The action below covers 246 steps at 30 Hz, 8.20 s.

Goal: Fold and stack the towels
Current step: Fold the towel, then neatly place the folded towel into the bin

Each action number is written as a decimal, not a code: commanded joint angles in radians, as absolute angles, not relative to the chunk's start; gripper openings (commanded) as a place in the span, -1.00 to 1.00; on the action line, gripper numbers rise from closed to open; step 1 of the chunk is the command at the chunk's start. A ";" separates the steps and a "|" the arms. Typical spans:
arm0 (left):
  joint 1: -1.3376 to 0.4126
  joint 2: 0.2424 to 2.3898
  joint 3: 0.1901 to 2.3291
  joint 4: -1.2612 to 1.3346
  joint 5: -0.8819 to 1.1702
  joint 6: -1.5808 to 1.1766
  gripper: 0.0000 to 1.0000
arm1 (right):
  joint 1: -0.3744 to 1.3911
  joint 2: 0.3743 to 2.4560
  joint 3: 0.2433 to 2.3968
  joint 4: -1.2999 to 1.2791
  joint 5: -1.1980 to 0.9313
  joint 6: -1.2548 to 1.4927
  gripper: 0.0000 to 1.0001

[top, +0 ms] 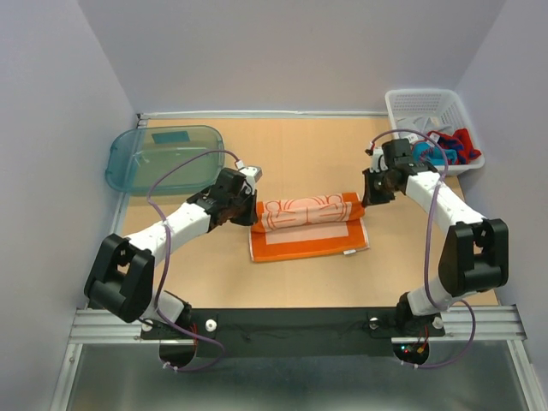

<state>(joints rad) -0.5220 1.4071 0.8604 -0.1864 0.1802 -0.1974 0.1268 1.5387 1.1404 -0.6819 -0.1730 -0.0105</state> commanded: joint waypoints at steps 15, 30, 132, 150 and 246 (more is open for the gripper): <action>-0.552 1.394 0.894 -0.410 0.038 -0.345 -1.00 | 0.110 1.454 1.072 -0.724 -0.058 0.026 -0.99; -0.552 1.503 0.868 -0.407 0.034 -0.379 -1.00 | 0.110 1.535 1.037 -0.726 -0.097 0.049 -0.99; -0.655 1.512 0.842 -0.166 0.109 -0.594 -0.27 | 0.123 1.512 0.790 -0.370 0.055 0.494 -0.03; -0.413 1.043 0.779 -0.305 -0.028 -0.545 0.97 | 0.668 1.351 1.031 -0.546 0.063 0.152 0.40; -0.439 1.620 0.549 0.588 0.230 -1.108 0.87 | 0.927 1.692 1.086 -0.011 -0.026 0.209 -0.99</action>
